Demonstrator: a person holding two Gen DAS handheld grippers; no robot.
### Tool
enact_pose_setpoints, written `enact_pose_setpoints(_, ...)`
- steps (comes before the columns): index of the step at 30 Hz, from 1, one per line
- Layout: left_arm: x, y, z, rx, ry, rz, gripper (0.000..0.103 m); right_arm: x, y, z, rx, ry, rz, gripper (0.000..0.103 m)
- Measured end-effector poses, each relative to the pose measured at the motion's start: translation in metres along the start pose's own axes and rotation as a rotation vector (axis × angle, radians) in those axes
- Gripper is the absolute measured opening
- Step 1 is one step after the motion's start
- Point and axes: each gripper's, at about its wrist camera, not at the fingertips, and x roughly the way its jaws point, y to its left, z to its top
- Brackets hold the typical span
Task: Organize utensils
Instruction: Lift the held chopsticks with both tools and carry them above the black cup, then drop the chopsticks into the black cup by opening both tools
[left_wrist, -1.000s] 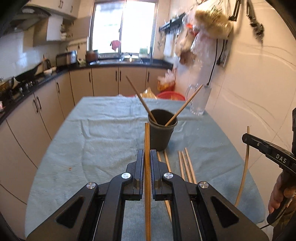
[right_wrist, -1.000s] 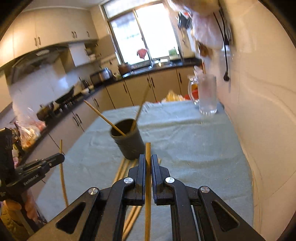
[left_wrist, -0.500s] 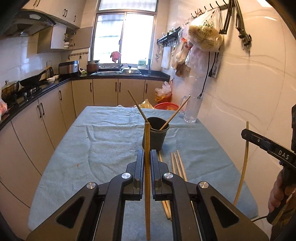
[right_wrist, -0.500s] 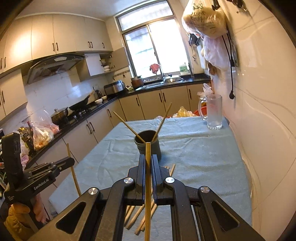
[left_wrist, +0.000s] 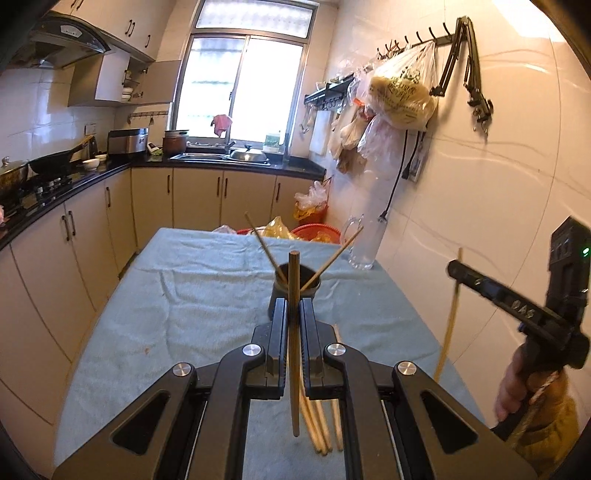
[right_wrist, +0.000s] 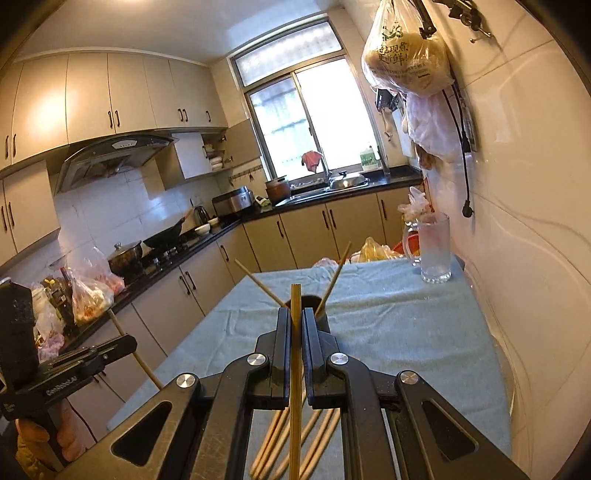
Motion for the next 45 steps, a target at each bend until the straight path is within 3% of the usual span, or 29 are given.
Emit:
enact_pose_setpoints(6,0.02,0.003,0.046,-0.03,-0.019,-0.038,0.006,0.032,-0.003,0.03,0.022,-0.04,0.013,0.006)
enact_pose_setpoints(12,0.056,0.001,0.099,-0.033,-0.086,-0.018,0.006,0.077,0.005,0.074,0.027,-0.134,0.034,0.006)
enact_pose_setpoints(17,0.099,0.007,0.131,-0.074,-0.09,-0.001,0.006,0.117,0.016,0.106,-0.006,-0.223,-0.017,0.006)
enact_pose_setpoints(22,0.151,0.013,0.145,-0.108,-0.066,0.025,0.006,0.159,0.014,0.118,-0.016,-0.285,-0.105,0.006)
enact_pose_setpoints(30,0.21,0.02,0.131,-0.114,0.026,0.06,0.006,0.212,-0.01,0.108,0.026,-0.233,-0.147,0.006)
enact_pose_setpoints(36,0.204,0.023,0.127,-0.124,0.029,0.057,0.006,0.224,-0.013,0.093,0.015,-0.183,-0.145,0.009)
enact_pose_setpoints(39,0.189,0.023,0.129,-0.119,0.016,0.063,0.009,0.22,-0.016,0.094,0.026,-0.169,-0.15,0.026)
enact_pose_setpoints(41,0.175,0.023,0.128,-0.127,-0.002,0.062,0.024,0.212,-0.017,0.096,0.034,-0.175,-0.154,0.036)
enact_pose_setpoints(43,0.158,0.023,0.127,-0.138,-0.026,0.06,0.035,0.201,-0.015,0.099,0.035,-0.185,-0.158,0.036)
enact_pose_setpoints(45,0.136,0.02,0.125,-0.141,-0.056,0.06,0.04,0.188,-0.011,0.102,0.036,-0.191,-0.151,0.038)
